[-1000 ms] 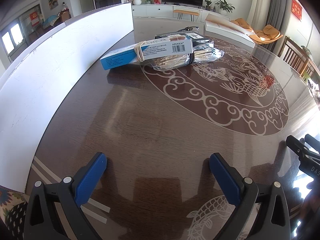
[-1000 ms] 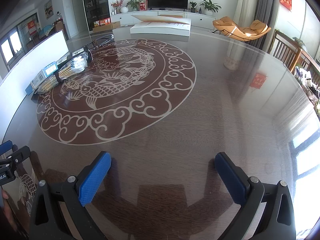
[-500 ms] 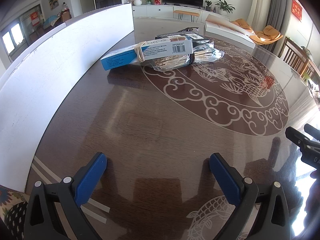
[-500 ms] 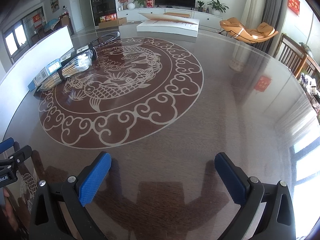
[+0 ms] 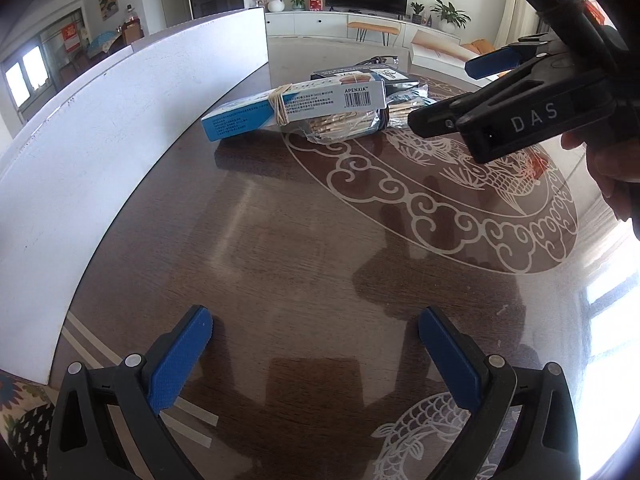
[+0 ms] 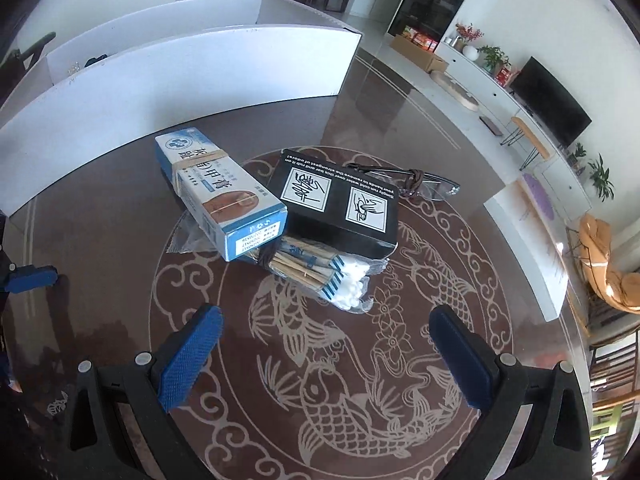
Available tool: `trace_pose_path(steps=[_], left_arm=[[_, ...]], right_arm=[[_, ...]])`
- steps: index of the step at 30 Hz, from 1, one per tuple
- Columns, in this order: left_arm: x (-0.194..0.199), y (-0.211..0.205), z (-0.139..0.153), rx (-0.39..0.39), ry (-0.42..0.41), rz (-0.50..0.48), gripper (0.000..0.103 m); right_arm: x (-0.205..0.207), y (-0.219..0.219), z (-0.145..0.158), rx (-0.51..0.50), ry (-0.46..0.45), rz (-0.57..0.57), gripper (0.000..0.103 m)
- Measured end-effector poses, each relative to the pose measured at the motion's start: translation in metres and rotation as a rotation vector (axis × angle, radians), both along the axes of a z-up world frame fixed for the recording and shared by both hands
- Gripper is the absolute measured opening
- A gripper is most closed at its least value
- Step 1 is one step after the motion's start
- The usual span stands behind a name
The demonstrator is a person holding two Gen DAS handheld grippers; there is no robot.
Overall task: Organize objects
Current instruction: 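Lower the right tool onto the bagged cotton-swab bundle and grasp it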
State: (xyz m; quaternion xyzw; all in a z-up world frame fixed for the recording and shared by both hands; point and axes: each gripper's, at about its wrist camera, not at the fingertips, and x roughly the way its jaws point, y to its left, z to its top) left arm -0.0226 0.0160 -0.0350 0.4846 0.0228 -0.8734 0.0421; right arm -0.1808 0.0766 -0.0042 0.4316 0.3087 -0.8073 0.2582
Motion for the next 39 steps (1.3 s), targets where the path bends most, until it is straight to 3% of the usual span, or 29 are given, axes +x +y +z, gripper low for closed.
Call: trace_pose_path(steps=[4,9,12,18,20,21,24,27,28,30,32,36,39], left_arm=[[-0.001,0.0,0.001,-0.001,0.001,0.0,0.103],[0.0,0.0,0.001,0.0,0.001,0.001,0.103],[-0.001,0.0,0.001,-0.001,0.002,0.001,0.103],[0.0,0.0,0.0,-0.001,0.001,0.001,0.103],[0.0,0.0,0.0,-0.001,0.001,0.002,0.103],[0.0,0.0,0.0,-0.001,0.001,0.002,0.103],[0.0,0.0,0.0,-0.001,0.002,0.003,0.103],[-0.001,0.0,0.001,-0.001,0.002,0.004,0.103],[-0.002,0.0,0.001,-0.001,0.003,0.004,0.103],[-0.001,0.0,0.001,-0.001,0.002,0.004,0.103],[-0.002,0.0,0.001,-0.001,0.002,0.005,0.103],[-0.001,0.0,0.001,-0.001,0.003,0.005,0.103],[-0.001,0.001,0.001,-0.001,0.003,0.006,0.103]], right_arm=[[0.003,-0.026,-0.016,0.07,-0.01,0.074,0.102],[-0.003,-0.036,-0.031,0.048,-0.101,0.078,0.098],[-0.007,-0.033,-0.028,-0.003,-0.11,0.055,0.096],[-0.002,-0.024,-0.019,-0.062,-0.163,0.044,0.073],[0.003,-0.021,-0.02,-0.073,-0.227,0.054,0.062],[0.009,-0.021,-0.023,-0.067,-0.263,0.059,0.061],[0.029,-0.021,-0.027,-0.014,-0.269,0.115,0.061],[0.036,-0.022,-0.016,-0.011,-0.199,0.119,0.064],[0.034,-0.022,-0.011,-0.014,-0.165,0.111,0.067],[0.027,-0.024,-0.002,-0.006,-0.083,0.09,0.086],[0.015,-0.028,0.0,0.016,-0.04,0.072,0.089],[-0.005,-0.041,-0.016,0.035,-0.129,0.059,0.089],[-0.002,-0.051,-0.02,0.031,-0.128,0.072,0.091]])
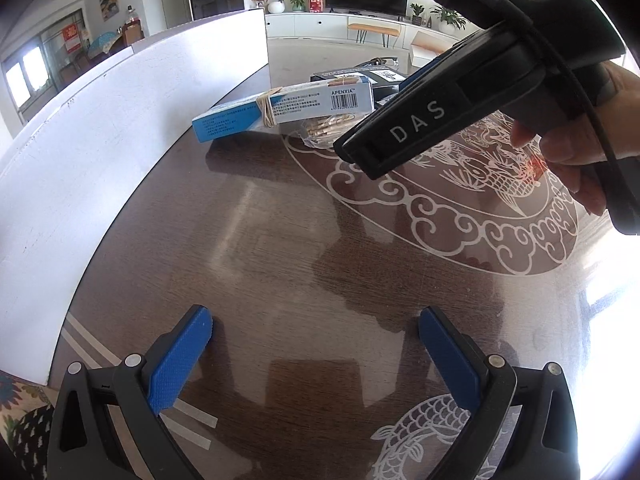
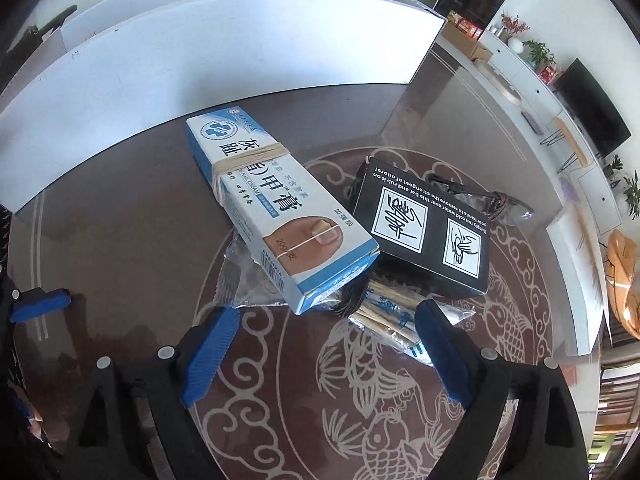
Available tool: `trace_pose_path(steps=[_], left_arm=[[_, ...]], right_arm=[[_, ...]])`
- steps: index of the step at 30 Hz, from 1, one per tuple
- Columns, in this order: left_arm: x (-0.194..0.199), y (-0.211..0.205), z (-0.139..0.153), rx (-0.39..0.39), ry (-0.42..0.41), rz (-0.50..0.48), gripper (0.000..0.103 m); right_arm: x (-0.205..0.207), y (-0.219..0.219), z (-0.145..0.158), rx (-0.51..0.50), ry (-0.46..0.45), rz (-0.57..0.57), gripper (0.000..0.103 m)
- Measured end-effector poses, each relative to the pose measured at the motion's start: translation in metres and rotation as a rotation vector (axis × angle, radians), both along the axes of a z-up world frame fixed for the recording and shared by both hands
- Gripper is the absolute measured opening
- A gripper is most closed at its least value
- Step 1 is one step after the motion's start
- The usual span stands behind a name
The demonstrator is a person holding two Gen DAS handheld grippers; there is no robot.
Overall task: Organize objects
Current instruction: 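Lower the right tool onto the bagged cotton-swab bundle and grasp it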
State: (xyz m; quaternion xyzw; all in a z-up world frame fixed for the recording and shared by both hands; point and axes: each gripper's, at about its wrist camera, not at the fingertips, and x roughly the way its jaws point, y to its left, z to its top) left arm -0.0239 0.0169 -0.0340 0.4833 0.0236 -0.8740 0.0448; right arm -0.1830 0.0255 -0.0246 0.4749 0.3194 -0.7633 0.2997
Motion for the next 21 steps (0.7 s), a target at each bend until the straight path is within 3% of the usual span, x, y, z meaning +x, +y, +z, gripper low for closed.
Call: trace_pose_path(steps=[6,10,11,17,21], left_arm=[[0.0,0.0,0.0,0.0,0.0,0.0,0.103],[-0.003,-0.001,0.001,0.002,0.0,0.0,0.103],[-0.005,-0.001,0.002,0.002,0.0,0.001,0.103],[-0.007,-0.001,0.002,0.001,0.0,0.001,0.103],[-0.006,-0.001,0.002,0.001,0.0,0.001,0.103]], right_arm=[[0.006,0.003,0.01,-0.063,-0.059,-0.02,0.082],[0.022,0.018,0.01,-0.096,-0.235,0.019,0.079],[0.029,0.022,0.01,-0.091,-0.244,0.035,0.079],[0.02,0.047,0.021,-0.046,-0.106,-0.015,0.08],[0.01,0.028,0.021,0.001,-0.007,0.026,0.08]])
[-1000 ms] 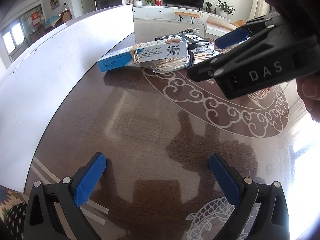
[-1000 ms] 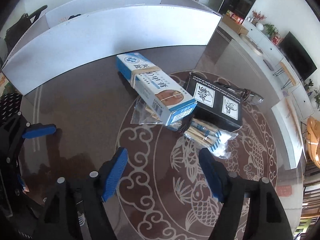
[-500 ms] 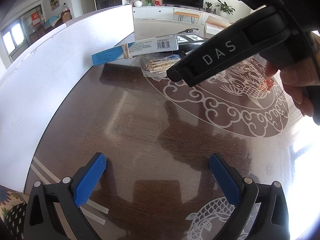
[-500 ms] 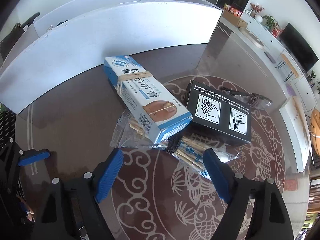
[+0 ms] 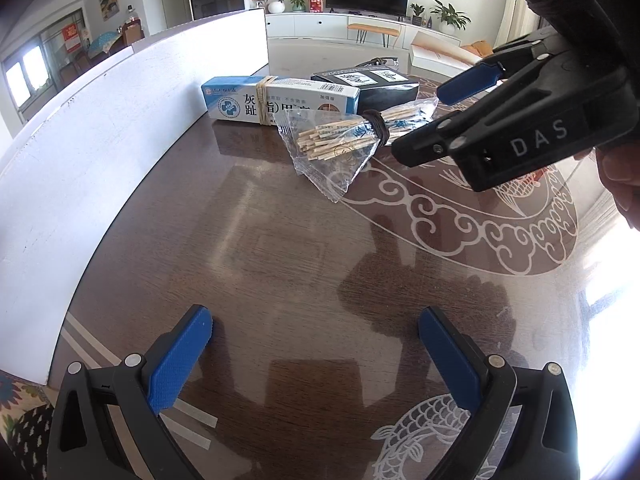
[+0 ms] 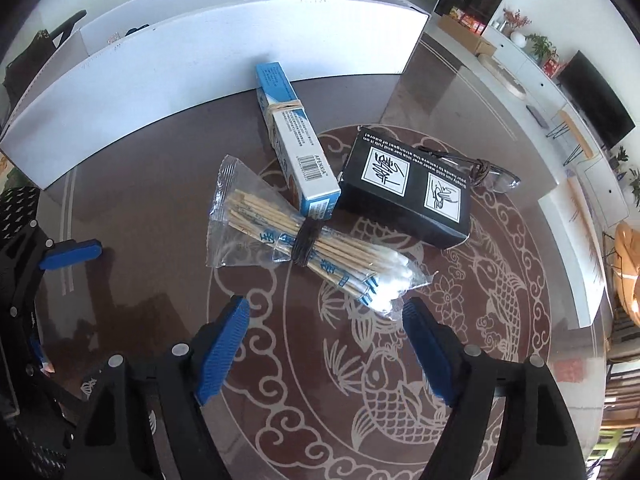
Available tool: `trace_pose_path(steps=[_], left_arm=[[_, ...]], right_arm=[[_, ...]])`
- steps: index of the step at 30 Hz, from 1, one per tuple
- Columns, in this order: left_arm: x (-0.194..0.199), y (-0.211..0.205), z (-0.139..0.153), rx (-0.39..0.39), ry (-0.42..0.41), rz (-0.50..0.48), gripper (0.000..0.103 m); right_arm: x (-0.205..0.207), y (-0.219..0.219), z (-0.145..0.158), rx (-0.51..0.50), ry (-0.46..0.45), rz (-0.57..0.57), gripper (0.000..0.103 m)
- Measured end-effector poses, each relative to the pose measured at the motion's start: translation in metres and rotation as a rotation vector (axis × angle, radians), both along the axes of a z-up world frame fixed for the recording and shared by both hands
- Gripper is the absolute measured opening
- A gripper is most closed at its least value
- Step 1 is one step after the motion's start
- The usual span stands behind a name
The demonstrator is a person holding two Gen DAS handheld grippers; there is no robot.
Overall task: Organize objects
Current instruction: 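Lower the right tool onto the bagged cotton-swab bundle and grasp it, then lift the cotton-swab bundle with the right tool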
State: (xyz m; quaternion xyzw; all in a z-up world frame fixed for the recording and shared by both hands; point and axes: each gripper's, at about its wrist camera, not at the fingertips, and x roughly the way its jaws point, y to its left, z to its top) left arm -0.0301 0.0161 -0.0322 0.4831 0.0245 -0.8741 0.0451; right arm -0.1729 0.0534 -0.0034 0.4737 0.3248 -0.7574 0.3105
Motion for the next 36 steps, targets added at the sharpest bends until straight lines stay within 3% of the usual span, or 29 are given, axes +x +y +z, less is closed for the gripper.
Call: trace_pose_path(steps=[4,7,10,12,14,19,23,31,35,36], left_arm=[[0.0,0.0,0.0,0.0,0.0,0.0,0.103],[0.0,0.0,0.0,0.0,0.0,0.0,0.103],[0.0,0.0,0.0,0.0,0.001,0.001,0.103],[0.0,0.0,0.0,0.0,0.0,0.001,0.103],[0.0,-0.001,0.0,0.0,0.0,0.001,0.103],[0.001,-0.001,-0.001,0.001,0.001,0.001,0.103],[0.001,-0.001,-0.001,0.0,0.001,0.001,0.103],[-0.002,-0.001,-0.001,-0.001,0.0,0.001,0.103],[-0.002,-0.001,-0.002,-0.001,0.0,0.001,0.103],[-0.003,-0.001,-0.001,-0.001,0.0,0.001,0.103]], right_arm=[[-0.007,-0.036,-0.013,0.075,0.029,0.118,0.08],[-0.019,-0.048,-0.027,0.078,-0.065,0.136,0.079],[-0.032,-0.048,-0.03,0.042,-0.16,0.089,0.071],[-0.034,-0.045,-0.029,0.019,-0.197,0.056,0.056],[-0.032,-0.039,-0.03,0.015,-0.223,0.031,0.049],[-0.004,-0.022,-0.031,0.017,-0.241,-0.041,0.045],[0.013,0.014,-0.029,-0.031,-0.229,-0.194,0.045],[0.059,0.135,-0.026,-0.18,-0.132,-0.637,0.045],[0.09,0.171,-0.026,-0.218,-0.042,-0.728,0.047],[0.098,0.177,-0.026,-0.244,-0.017,-0.739,0.055]])
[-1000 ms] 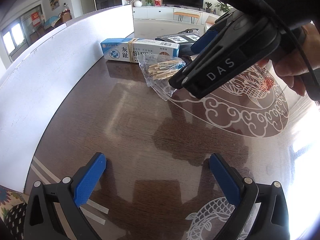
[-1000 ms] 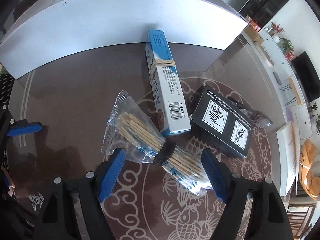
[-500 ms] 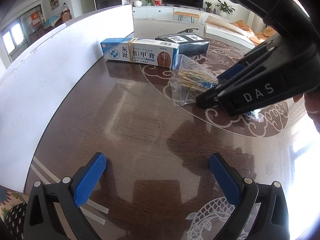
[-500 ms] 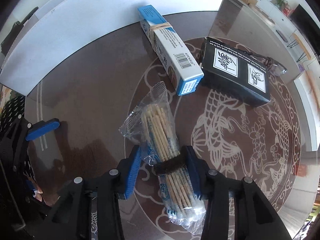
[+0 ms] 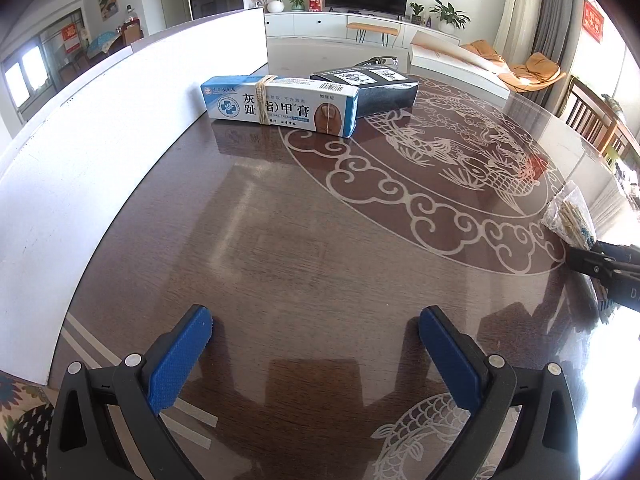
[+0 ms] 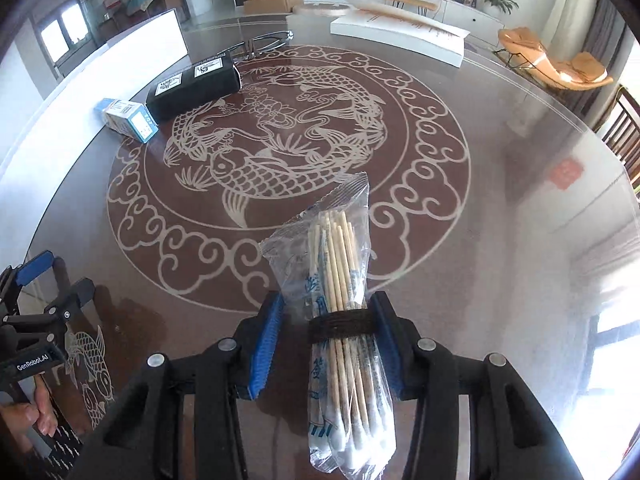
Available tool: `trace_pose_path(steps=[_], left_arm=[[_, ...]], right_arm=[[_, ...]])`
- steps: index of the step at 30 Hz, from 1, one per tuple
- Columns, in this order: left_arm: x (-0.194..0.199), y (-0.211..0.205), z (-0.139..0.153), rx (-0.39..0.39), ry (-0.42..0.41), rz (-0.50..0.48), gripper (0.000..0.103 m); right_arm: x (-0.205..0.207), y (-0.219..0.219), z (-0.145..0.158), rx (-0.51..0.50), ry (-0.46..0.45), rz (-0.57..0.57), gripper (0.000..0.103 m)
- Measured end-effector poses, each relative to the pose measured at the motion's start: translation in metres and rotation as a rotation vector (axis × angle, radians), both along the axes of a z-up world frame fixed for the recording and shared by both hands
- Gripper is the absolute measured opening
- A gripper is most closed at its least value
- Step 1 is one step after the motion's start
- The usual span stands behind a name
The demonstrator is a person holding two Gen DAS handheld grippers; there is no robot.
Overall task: Organize objects
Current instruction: 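Lift the cotton-swab bundle with the right tool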
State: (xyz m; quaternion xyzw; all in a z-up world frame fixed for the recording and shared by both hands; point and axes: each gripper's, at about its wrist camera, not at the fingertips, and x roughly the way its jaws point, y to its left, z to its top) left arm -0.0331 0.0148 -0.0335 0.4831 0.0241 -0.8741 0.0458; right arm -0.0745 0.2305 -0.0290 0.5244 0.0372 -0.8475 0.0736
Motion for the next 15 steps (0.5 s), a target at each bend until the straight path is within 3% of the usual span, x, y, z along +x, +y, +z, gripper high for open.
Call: trace_pose_path(steps=[3,7,15], left_arm=[[0.0,0.0,-0.001,0.0,0.0,-0.002,0.103],[-0.002,0.0,-0.001,0.0,0.0,-0.002,0.103],[-0.001,-0.001,-0.003,0.0,-0.002,-0.001,0.103]], right_arm=[[0.017,0.01,-0.006,-0.003,0.074,-0.048,0.085],[0.023,0.019,-0.015,-0.015,0.172,-0.053,0.091],[0.019,0.024,-0.019,-0.013,0.166,-0.038,0.096]])
